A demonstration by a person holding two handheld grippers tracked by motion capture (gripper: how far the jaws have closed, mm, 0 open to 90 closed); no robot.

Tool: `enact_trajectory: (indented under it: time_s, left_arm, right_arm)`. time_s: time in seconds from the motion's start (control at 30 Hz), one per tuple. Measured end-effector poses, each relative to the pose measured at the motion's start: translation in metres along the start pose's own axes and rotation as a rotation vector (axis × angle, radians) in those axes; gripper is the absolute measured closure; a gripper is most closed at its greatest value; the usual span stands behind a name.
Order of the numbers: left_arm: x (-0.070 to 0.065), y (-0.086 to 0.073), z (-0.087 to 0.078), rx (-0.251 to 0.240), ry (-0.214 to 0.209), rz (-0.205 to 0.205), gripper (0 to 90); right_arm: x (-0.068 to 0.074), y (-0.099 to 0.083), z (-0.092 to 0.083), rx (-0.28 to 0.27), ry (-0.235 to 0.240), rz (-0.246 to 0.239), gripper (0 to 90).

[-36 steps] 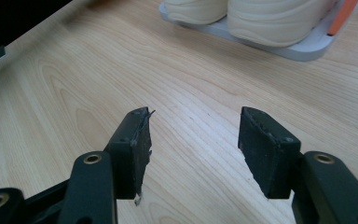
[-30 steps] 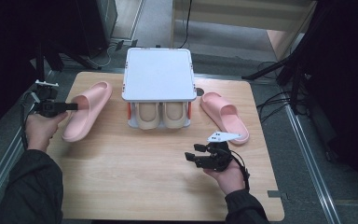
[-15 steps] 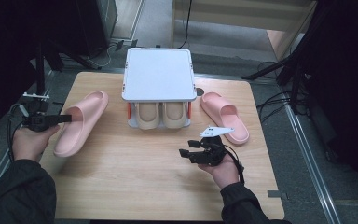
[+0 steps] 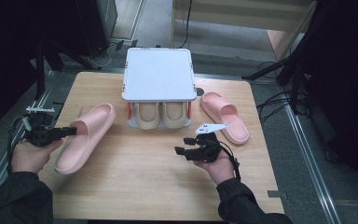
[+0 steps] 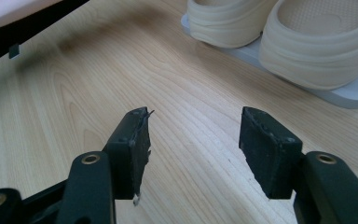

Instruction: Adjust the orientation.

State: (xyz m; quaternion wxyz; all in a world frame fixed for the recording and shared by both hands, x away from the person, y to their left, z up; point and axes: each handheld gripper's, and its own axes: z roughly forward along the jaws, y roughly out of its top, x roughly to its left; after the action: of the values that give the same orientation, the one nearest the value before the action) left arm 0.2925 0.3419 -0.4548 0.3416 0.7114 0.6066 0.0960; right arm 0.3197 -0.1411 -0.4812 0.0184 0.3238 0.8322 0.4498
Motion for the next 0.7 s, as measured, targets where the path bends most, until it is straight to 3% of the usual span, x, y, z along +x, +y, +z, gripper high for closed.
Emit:
enact_trajectory:
  time_s: [0.37,0.5,0.7]
  left_arm:
    - [-0.041,-0.009,0.02,0.054,-0.077,0.097,82.4]
    - [-0.057,-0.012,0.027,0.072,-0.137,0.124,82.2]
    - [-0.078,-0.01,0.04,0.09,-0.156,0.178,81.9]
  right_arm:
    - [-0.001,0.0,-0.002,-0.01,-0.006,0.01,43.8]
    - [0.0,-0.001,-0.002,-0.013,-0.009,0.01,44.0]
    - [0.001,-0.001,-0.002,-0.011,-0.01,0.005,44.2]
